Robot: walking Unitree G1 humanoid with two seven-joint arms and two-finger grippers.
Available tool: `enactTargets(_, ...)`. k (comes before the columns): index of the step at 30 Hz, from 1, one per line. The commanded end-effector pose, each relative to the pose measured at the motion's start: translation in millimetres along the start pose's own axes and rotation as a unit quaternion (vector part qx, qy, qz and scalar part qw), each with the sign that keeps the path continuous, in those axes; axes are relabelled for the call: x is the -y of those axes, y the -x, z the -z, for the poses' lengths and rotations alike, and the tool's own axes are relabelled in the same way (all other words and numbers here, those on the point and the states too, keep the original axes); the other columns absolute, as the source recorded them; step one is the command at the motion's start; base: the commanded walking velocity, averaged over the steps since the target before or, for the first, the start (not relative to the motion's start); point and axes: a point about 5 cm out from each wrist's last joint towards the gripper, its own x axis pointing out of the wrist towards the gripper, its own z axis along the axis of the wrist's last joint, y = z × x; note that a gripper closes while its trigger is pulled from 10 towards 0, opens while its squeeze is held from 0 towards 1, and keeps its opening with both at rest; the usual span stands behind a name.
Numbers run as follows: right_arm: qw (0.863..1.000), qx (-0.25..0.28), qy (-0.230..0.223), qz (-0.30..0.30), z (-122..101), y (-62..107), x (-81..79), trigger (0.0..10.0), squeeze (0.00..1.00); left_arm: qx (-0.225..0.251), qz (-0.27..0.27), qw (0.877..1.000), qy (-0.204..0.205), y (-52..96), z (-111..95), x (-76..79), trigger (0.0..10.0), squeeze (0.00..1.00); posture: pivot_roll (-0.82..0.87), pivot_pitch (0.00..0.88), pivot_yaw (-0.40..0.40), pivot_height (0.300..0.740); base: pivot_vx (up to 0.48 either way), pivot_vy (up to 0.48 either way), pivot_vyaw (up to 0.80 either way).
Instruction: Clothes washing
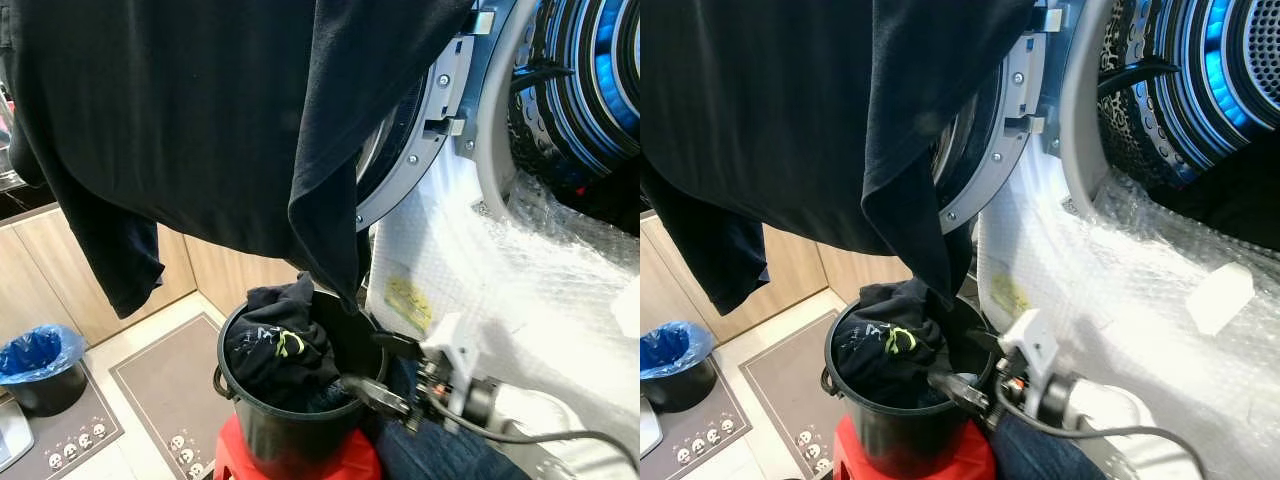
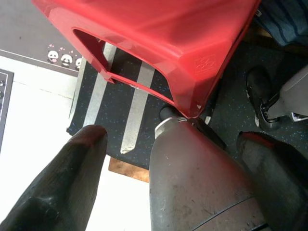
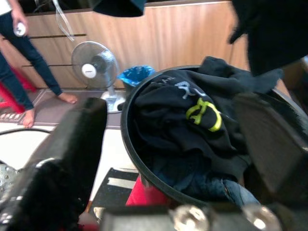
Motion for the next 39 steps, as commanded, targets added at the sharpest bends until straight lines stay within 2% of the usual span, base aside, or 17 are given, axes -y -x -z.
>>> enactTargets(1, 1.0, -0.001, 0.012, 0.007, -1, -0.4, 1.9, 10.0, 0.0, -0.03, 0.006, 1.0, 0.0, 1.8, 15, 2.5, 10.0, 0.0, -0.09, 0.0, -0.017, 0.74, 0.0, 0.0, 0.0)
enactTargets(4, 0.999, -0.001, 0.012, 0.04, -2, -28.3, 4.3, 10.0, 0.0, -0.031, 0.003, 1.0, 0.005, 1.9, 16, 3.3, 10.0, 0.0, -0.05, 0.0, -0.039, 0.74, 0.0, 0.0, 0.0)
enactTargets(7, 0.999, -0.004, 0.02, 0.045, -2, -47.0, 1.2, 10.0, 0.0, -0.032, -0.001, 0.999, 0.013, 2.2, 18, 4.3, 10.0, 0.0, -0.03, 0.0, -0.05, 0.74, 0.0, 0.0, 0.0)
enactTargets(9, 0.999, -0.004, 0.024, 0.044, -2, -49.6, 0.0, 10.0, 0.0, -0.032, -0.001, 0.999, 0.014, 2.3, 18, 4.6, 10.0, 0.0, -0.02, 0.0, -0.053, 0.74, 0.0, 0.0, 0.0)
enactTargets(12, 0.999, -0.006, 0.031, 0.017, -2, -63.2, -13.3, 10.0, 0.0, -0.035, 0.0, 0.999, 0.026, 2.9, 22, 7.0, 10.0, 0.0, 0.0, 0.0, -0.069, 0.74, 0.0, 0.0, 0.0)
enactTargets(16, 0.999, 0.002, 0.023, 0.028, 0, -66.4, -12.7, 10.0, 0.0, -0.034, -0.005, 0.999, 0.031, 3.4, 24, 7.4, 10.0, 0.0, 0.01, 0.0, -0.077, 0.74, 0.0, 0.0, 0.0)
enactTargets(17, 0.999, 0.008, 0.018, 0.034, 1, -64.7, -9.5, 10.0, 0.0, -0.032, -0.009, 0.999, 0.028, 3.5, 24, 6.3, 10.0, 0.0, 0.01, 0.0, -0.077, 0.74, 0.0, 0.0, 0.0)
enactTargets(21, 0.998, 0.04, 0.021, 0.036, 6, -37.7, 5.2, 10.0, 0.0, 0.003, -0.039, 0.999, 0.004, 3.3, 15, -2.8, 10.0, 0.0, 0.0, 0.0, -0.065, 0.74, 0.0, 0.0, 0.0)
enactTargets(25, 0.999, 0.047, 0.014, 0.016, 10, -20.6, 5.7, 10.0, 0.0, 0.029, -0.045, 0.998, 0.01, 3.2, 8, -9.3, 10.0, 0.0, -0.02, 0.0, -0.05, 0.74, 0.0, 0.0, 0.0)
enactTargets(29, 0.998, 0.06, 0.01, 0.021, 19, -0.8, 7.9, 10.0, 0.0, 0.084, -0.057, 0.994, -0.045, 4.1, -8, -19.1, 10.0, 0.0, -0.04, 0.0, -0.028, 0.74, 0.0, 0.0, 0.0)
enactTargets(31, 0.998, 0.062, 0.008, 0.011, 26, 7.2, 5.3, 10.0, 0.0, 0.111, -0.067, 0.99, -0.061, 5.2, -16, -25.8, 10.0, 0.0, -0.05, 0.0, -0.017, 0.74, 0.0, 0.0, 0.0)
enactTargets(33, 0.998, 0.057, 0.011, 0.013, 29, 9.0, 5.2, 10.0, 0.0, 0.118, -0.07, 0.988, -0.066, 5.6, -19, -27.7, 10.0, 0.0, -0.05, 0.0, -0.016, 0.74, 0.0, 0.0, 0.0)
enactTargets(34, 0.999, 0.034, 0.004, 0.007, 42, 15.5, 4.1, 10.0, 0.0, 0.143, -0.075, 0.984, -0.081, 6.9, -27, -32.9, 10.0, 0.0, -0.05, 0.0, -0.013, 0.74, 0.0, 0.0, 0.0)
enactTargets(37, 0.999, -0.021, -0.009, 0.023, 73, 25.3, 8.2, 10.0, 0.0, 0.18, -0.086, 0.977, -0.079, 9.2, -41, -40.7, 10.0, 0.0, -0.05, 0.0, -0.014, 0.74, 0.0, 0.0, 0.0)
enactTargets(38, 0.998, -0.046, -0.018, 0.04, 90, 29.4, 12.0, 10.0, 0.0, 0.199, -0.093, 0.971, -0.09, 10.5, -49, -43.6, 10.0, 0.0, -0.04, 0.0, -0.014, 0.74, 0.0, 0.0, 0.0)
enactTargets(39, 0.997, -0.052, -0.021, 0.047, 95, 30.6, 13.3, 10.0, 0.0, 0.205, -0.095, 0.97, -0.094, 10.9, -51, -44.3, 10.0, 0.0, -0.04, 0.0, -0.014, 0.74, 0.0, 0.0, 0.0)
